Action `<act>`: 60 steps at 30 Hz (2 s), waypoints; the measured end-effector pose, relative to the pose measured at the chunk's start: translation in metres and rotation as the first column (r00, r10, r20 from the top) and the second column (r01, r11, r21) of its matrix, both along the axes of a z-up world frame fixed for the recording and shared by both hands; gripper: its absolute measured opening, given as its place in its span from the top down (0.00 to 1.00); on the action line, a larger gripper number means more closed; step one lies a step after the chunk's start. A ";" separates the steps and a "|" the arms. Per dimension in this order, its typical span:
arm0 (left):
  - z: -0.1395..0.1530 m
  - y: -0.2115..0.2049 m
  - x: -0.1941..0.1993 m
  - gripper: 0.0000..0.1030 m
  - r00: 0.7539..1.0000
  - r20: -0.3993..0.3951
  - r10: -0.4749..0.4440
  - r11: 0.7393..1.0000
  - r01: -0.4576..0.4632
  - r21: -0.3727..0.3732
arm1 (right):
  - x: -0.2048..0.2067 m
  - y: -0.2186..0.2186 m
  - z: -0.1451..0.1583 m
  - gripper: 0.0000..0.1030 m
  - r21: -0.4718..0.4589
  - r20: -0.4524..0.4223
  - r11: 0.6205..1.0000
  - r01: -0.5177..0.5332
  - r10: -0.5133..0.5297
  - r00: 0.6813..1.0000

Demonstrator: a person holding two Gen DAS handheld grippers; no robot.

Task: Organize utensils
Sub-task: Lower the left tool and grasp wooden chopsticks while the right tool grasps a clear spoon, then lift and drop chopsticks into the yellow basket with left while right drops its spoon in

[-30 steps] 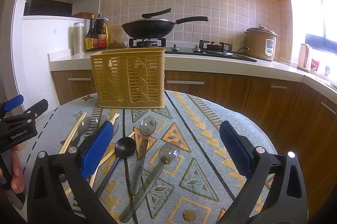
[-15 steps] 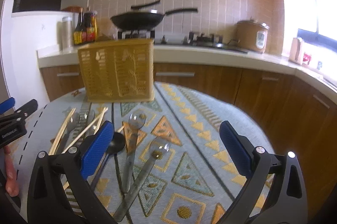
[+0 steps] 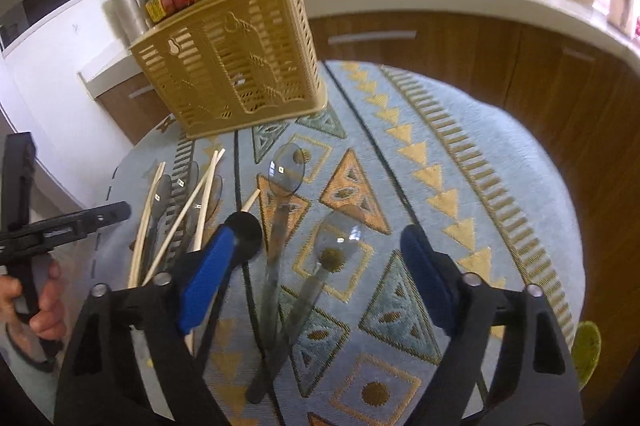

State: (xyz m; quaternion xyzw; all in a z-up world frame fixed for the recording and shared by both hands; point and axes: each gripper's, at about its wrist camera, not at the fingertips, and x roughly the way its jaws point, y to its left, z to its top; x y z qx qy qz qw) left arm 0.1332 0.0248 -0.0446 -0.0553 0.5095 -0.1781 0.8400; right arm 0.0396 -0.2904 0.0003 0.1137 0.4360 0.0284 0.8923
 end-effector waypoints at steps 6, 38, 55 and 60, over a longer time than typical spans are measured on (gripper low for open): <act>-0.006 -0.013 0.017 0.64 0.997 -0.070 -0.016 0.999 0.019 0.041 | 0.046 -0.007 -0.005 0.46 0.084 -0.146 0.996 -0.028 0.040 0.989; 0.001 -0.050 0.041 0.89 0.996 -0.088 -0.004 0.950 0.031 0.311 | 0.129 0.099 -0.031 0.70 -0.152 -0.337 0.977 -0.146 0.088 0.937; 0.008 -0.044 0.058 0.89 0.983 -0.168 -0.067 0.923 0.126 0.365 | 0.125 0.104 -0.029 0.70 -0.194 -0.366 0.957 -0.214 0.132 0.921; 0.027 -0.044 0.045 0.91 0.997 -0.057 -0.051 0.957 0.065 0.281 | 0.102 0.101 -0.014 0.70 -0.213 -0.250 0.945 -0.250 0.194 0.948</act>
